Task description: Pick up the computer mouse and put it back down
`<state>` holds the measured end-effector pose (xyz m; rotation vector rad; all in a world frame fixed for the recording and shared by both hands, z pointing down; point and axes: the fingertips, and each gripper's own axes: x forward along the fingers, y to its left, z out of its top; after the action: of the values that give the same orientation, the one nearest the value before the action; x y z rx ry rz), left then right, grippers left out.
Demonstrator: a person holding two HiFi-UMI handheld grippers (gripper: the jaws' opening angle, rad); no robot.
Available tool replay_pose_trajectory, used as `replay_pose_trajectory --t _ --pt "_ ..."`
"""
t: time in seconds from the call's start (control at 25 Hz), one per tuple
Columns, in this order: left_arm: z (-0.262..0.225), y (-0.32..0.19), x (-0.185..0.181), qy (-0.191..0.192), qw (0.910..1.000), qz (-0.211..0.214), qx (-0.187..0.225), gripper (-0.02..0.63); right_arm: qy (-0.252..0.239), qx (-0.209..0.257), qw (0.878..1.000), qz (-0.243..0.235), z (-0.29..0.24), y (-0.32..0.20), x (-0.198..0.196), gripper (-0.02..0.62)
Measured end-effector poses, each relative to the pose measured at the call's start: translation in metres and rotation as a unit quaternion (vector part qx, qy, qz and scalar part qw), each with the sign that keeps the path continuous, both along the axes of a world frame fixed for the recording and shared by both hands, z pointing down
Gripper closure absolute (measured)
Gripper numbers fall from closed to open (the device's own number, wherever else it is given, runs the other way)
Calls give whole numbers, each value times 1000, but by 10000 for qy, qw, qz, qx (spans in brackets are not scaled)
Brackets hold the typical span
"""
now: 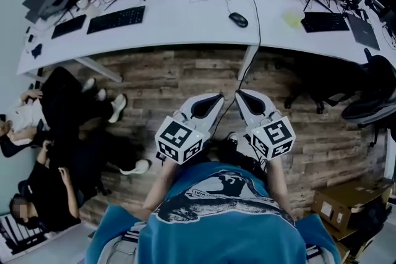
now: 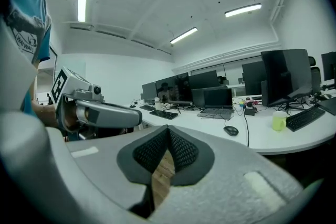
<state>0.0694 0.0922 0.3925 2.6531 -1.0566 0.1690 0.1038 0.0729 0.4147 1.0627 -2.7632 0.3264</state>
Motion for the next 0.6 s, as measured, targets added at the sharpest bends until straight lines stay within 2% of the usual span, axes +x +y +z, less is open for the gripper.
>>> replay_pose_trajectory --t 0.32,0.6 --pt "6 -24 43 -111 9990 -429 -32 594 -167 -47 9997 -189 7 -33 54 592" --pt "10 -30 46 -266 9963 -793 -181 594 -370 -222 9983 -393 16 -44 62 592"
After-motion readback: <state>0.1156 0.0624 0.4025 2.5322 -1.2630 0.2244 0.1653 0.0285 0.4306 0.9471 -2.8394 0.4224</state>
